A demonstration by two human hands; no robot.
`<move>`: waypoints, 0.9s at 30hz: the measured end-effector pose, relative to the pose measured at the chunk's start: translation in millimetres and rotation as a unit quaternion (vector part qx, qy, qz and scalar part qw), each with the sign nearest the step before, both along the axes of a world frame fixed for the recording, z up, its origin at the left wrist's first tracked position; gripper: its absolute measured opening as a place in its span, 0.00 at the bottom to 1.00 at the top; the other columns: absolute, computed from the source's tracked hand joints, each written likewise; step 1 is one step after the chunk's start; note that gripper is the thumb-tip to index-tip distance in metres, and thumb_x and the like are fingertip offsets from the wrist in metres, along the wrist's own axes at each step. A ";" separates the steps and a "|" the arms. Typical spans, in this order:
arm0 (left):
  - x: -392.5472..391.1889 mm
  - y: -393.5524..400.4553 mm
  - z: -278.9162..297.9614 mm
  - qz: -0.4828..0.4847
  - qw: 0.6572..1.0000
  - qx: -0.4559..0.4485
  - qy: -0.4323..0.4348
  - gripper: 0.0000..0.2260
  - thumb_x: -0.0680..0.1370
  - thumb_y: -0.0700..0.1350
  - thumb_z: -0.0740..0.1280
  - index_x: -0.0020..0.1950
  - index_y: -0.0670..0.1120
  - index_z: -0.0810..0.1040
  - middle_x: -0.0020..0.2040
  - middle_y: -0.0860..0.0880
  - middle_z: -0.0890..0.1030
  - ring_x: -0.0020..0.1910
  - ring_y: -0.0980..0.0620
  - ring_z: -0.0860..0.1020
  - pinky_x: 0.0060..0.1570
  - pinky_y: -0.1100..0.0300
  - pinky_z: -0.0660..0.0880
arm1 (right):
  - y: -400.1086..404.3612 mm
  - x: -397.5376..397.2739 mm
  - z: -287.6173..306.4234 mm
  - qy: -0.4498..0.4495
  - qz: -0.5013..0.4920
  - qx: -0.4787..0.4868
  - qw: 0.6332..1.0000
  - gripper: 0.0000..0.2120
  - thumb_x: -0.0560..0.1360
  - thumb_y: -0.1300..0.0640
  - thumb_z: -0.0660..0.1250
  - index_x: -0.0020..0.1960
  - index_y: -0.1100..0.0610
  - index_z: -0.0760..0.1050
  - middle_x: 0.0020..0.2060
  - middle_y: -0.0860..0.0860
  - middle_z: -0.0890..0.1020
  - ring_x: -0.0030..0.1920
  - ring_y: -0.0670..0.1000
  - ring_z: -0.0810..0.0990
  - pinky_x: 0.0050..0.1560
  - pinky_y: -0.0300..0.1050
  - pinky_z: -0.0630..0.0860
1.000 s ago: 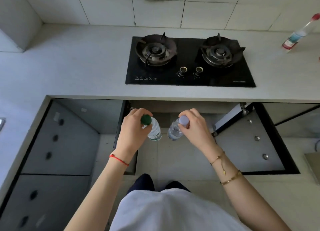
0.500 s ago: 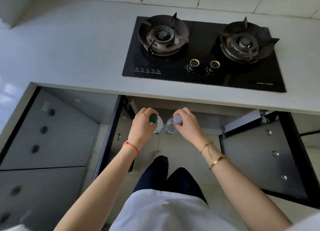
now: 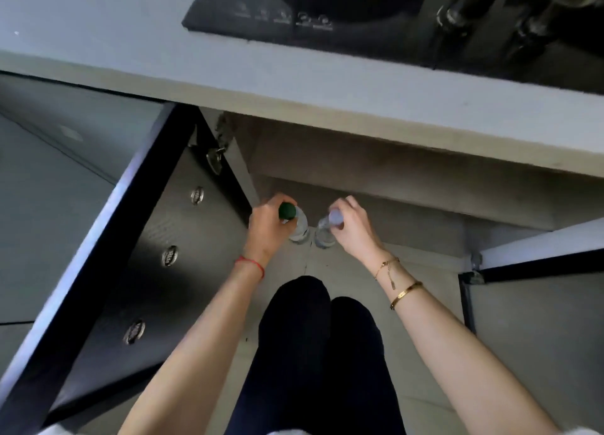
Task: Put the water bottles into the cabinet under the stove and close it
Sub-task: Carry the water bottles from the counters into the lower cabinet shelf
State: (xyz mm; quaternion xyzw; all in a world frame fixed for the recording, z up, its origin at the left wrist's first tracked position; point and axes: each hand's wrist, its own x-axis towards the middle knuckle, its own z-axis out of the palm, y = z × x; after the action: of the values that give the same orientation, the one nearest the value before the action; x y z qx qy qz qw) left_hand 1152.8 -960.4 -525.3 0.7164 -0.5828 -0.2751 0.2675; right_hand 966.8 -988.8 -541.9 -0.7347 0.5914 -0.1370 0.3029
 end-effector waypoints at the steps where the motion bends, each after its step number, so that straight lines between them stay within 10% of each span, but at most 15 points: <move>1: 1.9 -7.9 -19.6 -0.002 1.000 -0.005 -0.004 0.12 0.68 0.36 0.72 0.50 0.45 0.81 0.48 0.45 0.84 0.48 0.47 0.81 0.46 0.64 0.73 | -7.4 2.5 -19.0 0.001 0.007 -0.005 1.000 0.14 0.69 0.69 0.69 0.54 0.61 0.75 0.54 0.57 0.74 0.48 0.59 0.78 0.48 0.56 0.79; 11: 11.9 -67.5 -162.2 -0.016 0.999 -0.043 0.004 0.13 0.68 0.33 0.71 0.51 0.42 0.81 0.49 0.44 0.84 0.48 0.49 0.81 0.46 0.71 0.68 | -66.3 28.7 -164.0 0.068 0.089 -0.041 0.993 0.13 0.74 0.65 0.64 0.58 0.61 0.72 0.58 0.59 0.71 0.51 0.63 0.77 0.43 0.46 0.72; 27: 15.2 -112.9 -230.0 -0.011 1.000 -0.006 -0.025 0.15 0.69 0.34 0.71 0.54 0.45 0.81 0.51 0.44 0.84 0.50 0.47 0.81 0.46 0.72 0.67 | -116.5 43.2 -221.9 0.064 0.099 -0.039 0.992 0.08 0.74 0.68 0.63 0.53 0.63 0.75 0.56 0.61 0.74 0.50 0.61 0.79 0.46 0.49 0.77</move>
State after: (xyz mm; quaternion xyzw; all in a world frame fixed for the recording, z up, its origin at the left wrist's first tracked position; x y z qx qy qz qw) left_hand 1167.9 -1073.3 -755.3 0.7148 -0.5989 -0.2563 0.2543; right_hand 1010.0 -1105.4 -763.8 -0.8083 0.5279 -0.0816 0.2477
